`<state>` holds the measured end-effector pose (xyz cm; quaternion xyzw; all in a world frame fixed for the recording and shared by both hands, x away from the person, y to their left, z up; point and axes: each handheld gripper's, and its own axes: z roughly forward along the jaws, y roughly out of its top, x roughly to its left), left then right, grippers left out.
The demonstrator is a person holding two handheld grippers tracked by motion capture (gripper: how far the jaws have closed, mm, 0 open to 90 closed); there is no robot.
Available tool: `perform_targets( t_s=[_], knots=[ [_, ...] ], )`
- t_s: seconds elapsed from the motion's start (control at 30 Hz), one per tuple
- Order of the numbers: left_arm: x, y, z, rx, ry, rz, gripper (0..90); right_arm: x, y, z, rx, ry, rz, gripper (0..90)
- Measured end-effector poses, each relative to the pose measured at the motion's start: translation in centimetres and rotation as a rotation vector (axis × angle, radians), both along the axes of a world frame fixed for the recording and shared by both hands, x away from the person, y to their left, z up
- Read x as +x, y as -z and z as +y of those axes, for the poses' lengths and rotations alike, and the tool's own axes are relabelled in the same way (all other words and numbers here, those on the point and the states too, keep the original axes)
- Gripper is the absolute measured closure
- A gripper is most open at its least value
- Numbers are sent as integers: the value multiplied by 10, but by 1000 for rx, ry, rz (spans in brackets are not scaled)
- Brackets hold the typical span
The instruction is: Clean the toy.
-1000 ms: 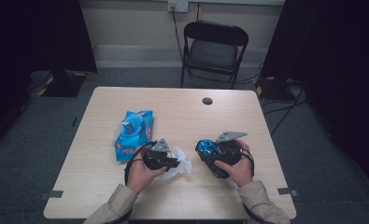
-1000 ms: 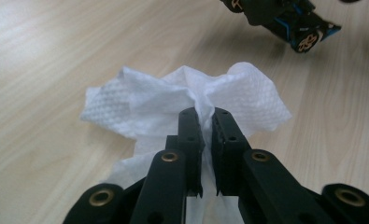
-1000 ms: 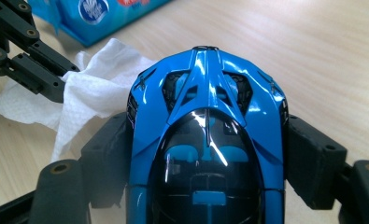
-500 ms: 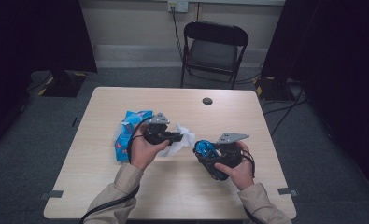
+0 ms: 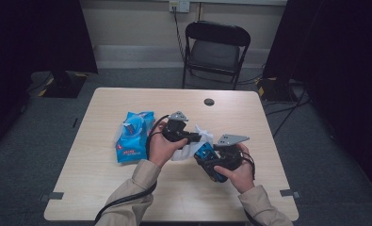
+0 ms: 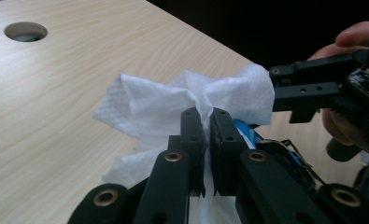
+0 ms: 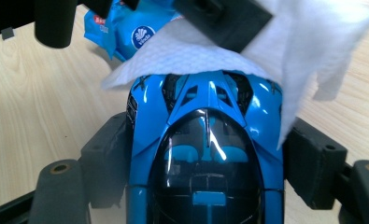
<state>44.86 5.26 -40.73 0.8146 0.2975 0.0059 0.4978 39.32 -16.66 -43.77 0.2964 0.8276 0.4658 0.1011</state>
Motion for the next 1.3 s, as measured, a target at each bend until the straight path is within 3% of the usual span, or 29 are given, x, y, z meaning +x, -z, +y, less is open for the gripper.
perform_targets(
  t_s=[0.67,1.07,1.2,1.3],
  knots=[
    [-13,3,14,-5,26,20,854,4,-4,-16,31,69,-8,250],
    [-27,20,18,45,84,60,854,7,-6,-26,58,110,-12,249],
    [-27,26,22,51,83,71,855,7,-6,-26,63,108,-11,249],
    [-22,23,32,27,39,63,854,7,-6,-25,62,106,-11,249]
  ],
)
